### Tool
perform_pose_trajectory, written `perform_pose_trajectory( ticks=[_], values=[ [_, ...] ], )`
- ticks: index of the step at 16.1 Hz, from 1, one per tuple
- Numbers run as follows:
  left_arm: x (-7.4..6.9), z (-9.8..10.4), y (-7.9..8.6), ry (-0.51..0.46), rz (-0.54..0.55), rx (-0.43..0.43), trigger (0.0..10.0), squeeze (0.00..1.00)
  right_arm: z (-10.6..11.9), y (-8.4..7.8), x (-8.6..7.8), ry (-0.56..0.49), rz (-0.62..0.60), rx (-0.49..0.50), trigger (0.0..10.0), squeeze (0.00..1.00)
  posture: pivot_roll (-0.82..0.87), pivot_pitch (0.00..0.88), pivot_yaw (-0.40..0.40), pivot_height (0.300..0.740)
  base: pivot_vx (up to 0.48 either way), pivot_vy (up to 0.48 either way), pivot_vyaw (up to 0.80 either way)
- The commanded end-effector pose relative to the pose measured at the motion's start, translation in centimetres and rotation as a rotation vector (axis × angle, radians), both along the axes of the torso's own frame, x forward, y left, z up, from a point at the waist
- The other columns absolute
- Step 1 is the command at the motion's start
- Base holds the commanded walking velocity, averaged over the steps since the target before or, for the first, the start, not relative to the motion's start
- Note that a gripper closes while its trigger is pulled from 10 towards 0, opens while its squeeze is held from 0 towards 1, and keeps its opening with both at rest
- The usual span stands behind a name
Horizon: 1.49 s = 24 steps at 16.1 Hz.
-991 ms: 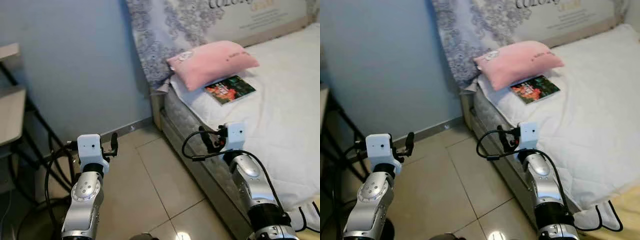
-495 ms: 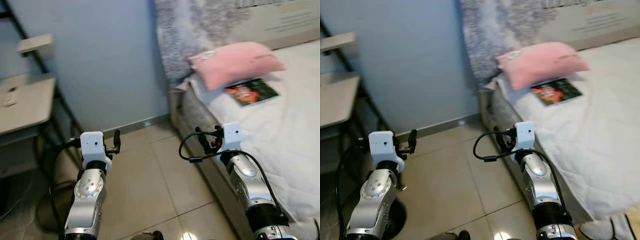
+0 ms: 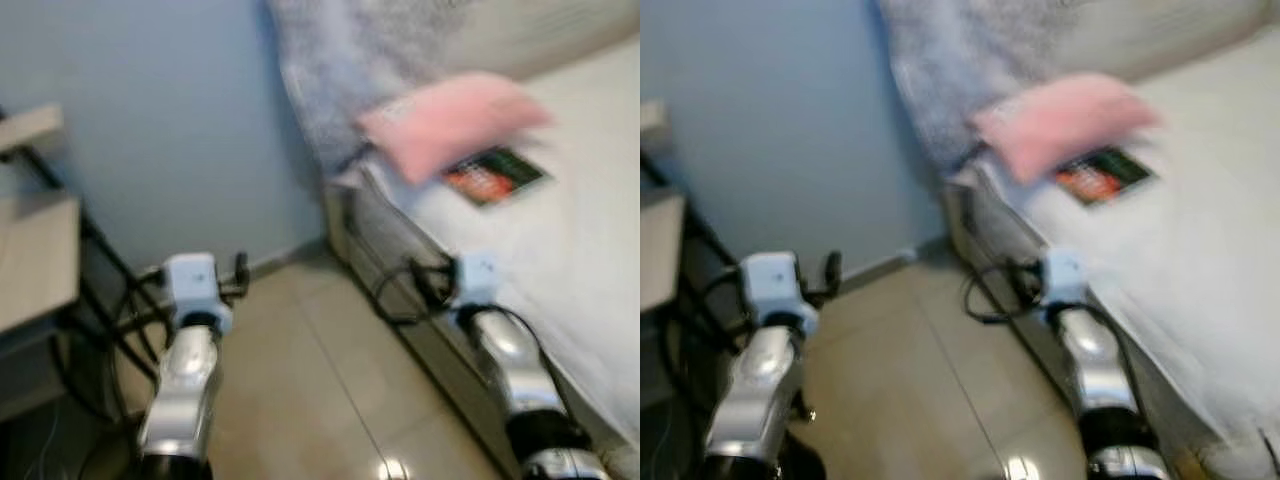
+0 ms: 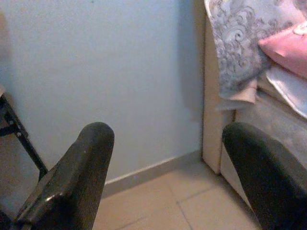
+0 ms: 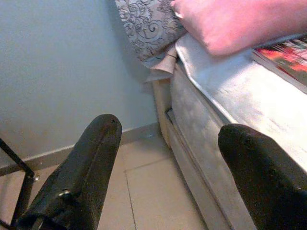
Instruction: Clean up the room
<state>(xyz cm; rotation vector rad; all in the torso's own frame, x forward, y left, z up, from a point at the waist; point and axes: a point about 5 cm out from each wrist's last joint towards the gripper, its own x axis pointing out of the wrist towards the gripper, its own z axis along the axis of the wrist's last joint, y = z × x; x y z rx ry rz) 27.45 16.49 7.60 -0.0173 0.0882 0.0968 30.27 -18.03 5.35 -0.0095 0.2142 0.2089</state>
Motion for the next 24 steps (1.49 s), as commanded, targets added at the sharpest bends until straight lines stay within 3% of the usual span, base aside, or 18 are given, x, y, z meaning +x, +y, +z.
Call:
perform_pose_trajectory(
  ticks=[1,6,10,15,20,24],
  values=[
    [-0.4,-0.5,1.6,0.024,0.052,0.029,10.0,0.00,0.7,1.8,0.6,-0.026,0.041,0.022,10.0,0.00,-0.17,0.000,0.126,0.740,0.442,0.000,0.00],
    [-0.6,-0.6,1.7,0.030,0.066,0.025,10.0,0.00,1.2,2.1,0.9,-0.062,0.063,0.018,10.0,0.00,-0.15,0.000,0.117,0.740,0.443,0.000,0.00],
    [-0.7,-0.9,1.5,0.040,0.065,0.020,10.0,0.00,1.5,2.3,1.3,-0.069,0.085,0.012,10.0,0.00,-0.15,0.000,0.103,0.740,0.000,0.000,0.63],
    [-0.2,-0.7,1.6,0.028,0.084,0.002,10.0,0.00,1.6,2.3,1.8,-0.059,0.082,-0.032,10.0,0.00,-0.15,0.000,0.104,0.740,0.050,-0.320,0.58],
    [0.5,-0.1,1.7,0.004,0.023,0.036,10.0,0.00,1.4,2.9,1.3,-0.079,0.081,-0.004,10.0,0.00,-0.15,0.000,0.118,0.740,0.000,0.000,0.00],
    [0.8,0.1,1.5,-0.014,-0.003,0.026,10.0,0.00,1.4,3.4,1.1,-0.102,0.088,-0.007,10.0,0.00,-0.15,0.000,0.120,0.740,0.426,0.000,-0.36]
  ],
)
